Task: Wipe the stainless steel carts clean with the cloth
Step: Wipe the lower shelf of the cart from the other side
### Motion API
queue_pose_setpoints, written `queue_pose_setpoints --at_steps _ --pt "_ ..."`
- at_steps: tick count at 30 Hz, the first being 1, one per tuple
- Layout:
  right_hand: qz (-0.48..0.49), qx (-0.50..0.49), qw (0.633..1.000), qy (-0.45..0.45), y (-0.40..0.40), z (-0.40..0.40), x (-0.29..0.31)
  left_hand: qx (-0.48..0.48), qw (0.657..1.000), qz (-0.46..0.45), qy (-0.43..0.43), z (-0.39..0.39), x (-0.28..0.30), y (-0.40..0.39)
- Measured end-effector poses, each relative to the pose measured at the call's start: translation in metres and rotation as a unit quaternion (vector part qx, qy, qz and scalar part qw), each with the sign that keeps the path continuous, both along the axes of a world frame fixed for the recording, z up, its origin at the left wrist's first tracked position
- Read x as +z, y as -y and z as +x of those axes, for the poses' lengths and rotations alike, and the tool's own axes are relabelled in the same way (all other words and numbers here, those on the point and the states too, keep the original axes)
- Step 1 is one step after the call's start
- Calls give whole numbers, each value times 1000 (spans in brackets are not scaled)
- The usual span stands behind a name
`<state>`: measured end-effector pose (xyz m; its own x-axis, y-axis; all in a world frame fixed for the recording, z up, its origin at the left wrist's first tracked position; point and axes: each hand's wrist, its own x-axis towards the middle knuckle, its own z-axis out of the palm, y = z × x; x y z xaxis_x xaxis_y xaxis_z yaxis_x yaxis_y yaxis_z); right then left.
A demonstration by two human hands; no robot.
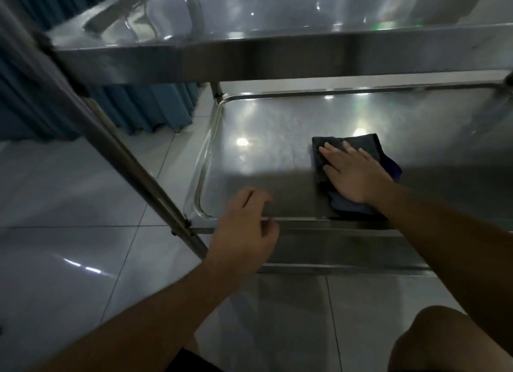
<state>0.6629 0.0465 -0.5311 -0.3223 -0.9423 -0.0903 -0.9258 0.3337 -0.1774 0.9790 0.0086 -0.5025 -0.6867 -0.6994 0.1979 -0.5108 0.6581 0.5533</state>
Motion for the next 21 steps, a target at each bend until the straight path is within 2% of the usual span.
queue_pose_setpoints --at_steps 4,9,14,21 --pt "6 3 1000 -5 0 2 1 19 999 26 7 77 0 5" --pt "10 -8 1000 -7 2 5 6 10 990 17 137 136 -9 31" --pt "20 -18 1000 -12 3 7 8 58 977 66 194 157 -30 68" --pt "37 -56 998 -2 8 16 7 95 969 201 108 135 -68 83"
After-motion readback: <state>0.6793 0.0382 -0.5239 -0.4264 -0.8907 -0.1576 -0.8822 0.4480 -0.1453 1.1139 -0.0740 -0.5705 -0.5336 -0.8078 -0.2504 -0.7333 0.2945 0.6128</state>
